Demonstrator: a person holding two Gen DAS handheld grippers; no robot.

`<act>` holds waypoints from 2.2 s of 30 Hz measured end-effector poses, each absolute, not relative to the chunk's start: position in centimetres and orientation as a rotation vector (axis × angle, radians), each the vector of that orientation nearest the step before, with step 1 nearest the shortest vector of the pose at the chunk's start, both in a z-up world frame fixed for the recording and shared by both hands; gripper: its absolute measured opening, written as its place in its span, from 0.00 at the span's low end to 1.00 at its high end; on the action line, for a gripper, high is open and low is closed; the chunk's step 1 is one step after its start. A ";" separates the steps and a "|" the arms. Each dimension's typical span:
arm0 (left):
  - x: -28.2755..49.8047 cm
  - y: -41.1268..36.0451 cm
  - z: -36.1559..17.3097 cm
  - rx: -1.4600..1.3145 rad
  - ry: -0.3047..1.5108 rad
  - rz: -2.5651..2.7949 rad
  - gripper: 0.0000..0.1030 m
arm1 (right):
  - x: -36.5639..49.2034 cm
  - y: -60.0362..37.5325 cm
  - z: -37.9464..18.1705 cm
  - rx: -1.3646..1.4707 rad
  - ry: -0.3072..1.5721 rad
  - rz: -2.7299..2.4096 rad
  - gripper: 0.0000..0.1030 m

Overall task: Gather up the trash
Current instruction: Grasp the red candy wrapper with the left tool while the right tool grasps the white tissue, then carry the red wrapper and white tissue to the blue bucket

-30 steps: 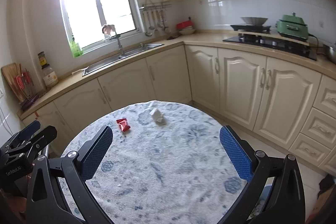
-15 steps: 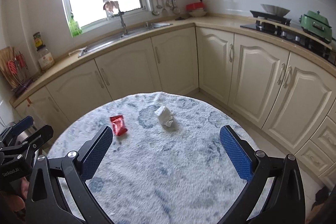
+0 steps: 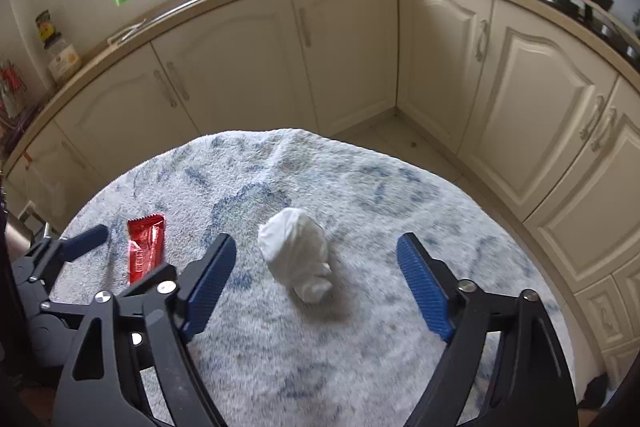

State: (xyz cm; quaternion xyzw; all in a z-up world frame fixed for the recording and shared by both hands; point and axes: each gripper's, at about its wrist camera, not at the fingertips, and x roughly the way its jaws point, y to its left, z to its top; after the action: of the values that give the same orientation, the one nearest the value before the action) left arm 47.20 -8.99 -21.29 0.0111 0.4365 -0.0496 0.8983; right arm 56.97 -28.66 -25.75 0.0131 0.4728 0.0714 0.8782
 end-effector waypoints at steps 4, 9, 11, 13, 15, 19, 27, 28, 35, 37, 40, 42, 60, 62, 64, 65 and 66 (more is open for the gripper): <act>48.6 -9.0 -20.9 0.013 0.877 -0.153 0.49 | 57.1 -27.9 -26.5 -0.022 0.998 0.160 0.33; 50.4 -7.9 -21.4 -0.041 0.877 -0.217 0.30 | 55.4 -28.7 -25.8 0.013 0.985 0.169 0.32; 50.8 -7.4 -21.6 -0.064 0.884 -0.241 0.24 | 54.2 -29.2 -25.2 0.028 0.972 0.169 0.32; 49.9 -7.3 -21.3 -0.071 0.890 -0.261 0.21 | 52.7 -29.9 -24.5 0.047 0.961 0.172 0.32; 49.2 -7.3 -20.9 -0.066 0.894 -0.284 0.19 | 51.4 -30.5 -23.7 0.061 0.947 0.170 0.32; 47.7 -7.7 -20.7 -0.063 0.894 -0.324 0.17 | 48.1 -31.5 -22.0 0.075 0.918 0.160 0.32; 39.7 -9.1 -19.6 -0.060 0.843 -0.383 0.16 | 40.6 -34.0 -19.7 0.109 0.859 0.124 0.32; 38.6 -9.3 -19.5 -0.058 0.838 -0.388 0.16 | 39.7 -34.2 -19.4 0.111 0.852 0.119 0.32; 29.4 -9.4 -18.5 -0.051 0.795 -0.428 0.16 | 34.1 -36.3 -18.2 0.130 0.807 0.079 0.32; 27.8 -9.8 -17.7 -0.055 0.777 -0.439 0.16 | 32.6 -37.1 -17.5 0.139 0.786 0.066 0.32; 25.1 -10.6 -15.9 -0.052 0.737 -0.459 0.16 | 30.2 -38.1 -16.1 0.147 0.747 0.047 0.32; 23.4 -11.4 -14.6 -0.040 0.703 -0.481 0.16 | 28.7 -39.1 -15.1 0.157 0.719 0.034 0.32; 14.1 -26.0 -6.7 0.064 0.557 -0.784 0.17 | 16.7 -54.0 -11.4 0.272 0.581 -0.262 0.32; 13.8 -28.6 -6.8 0.077 0.571 -0.824 0.17 | 15.7 -55.9 -11.9 0.292 0.585 -0.299 0.32; 13.8 -31.3 -7.4 0.106 0.576 -0.844 0.17 | 14.8 -58.0 -12.7 0.310 0.593 -0.341 0.32; 14.0 -32.5 -7.9 0.112 0.595 -0.863 0.17 | 14.4 -59.2 -13.4 0.326 0.604 -0.361 0.32; 14.0 -34.1 -8.5 0.125 0.613 -0.879 0.17 | 14.0 -60.1 -13.9 0.342 0.610 -0.373 0.32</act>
State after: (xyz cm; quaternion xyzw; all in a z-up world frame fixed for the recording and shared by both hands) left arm 13.96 -34.11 -8.54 0.0594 0.2920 -0.4185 0.8579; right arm 14.03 -60.11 -13.94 0.1665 0.2972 -0.1815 0.9225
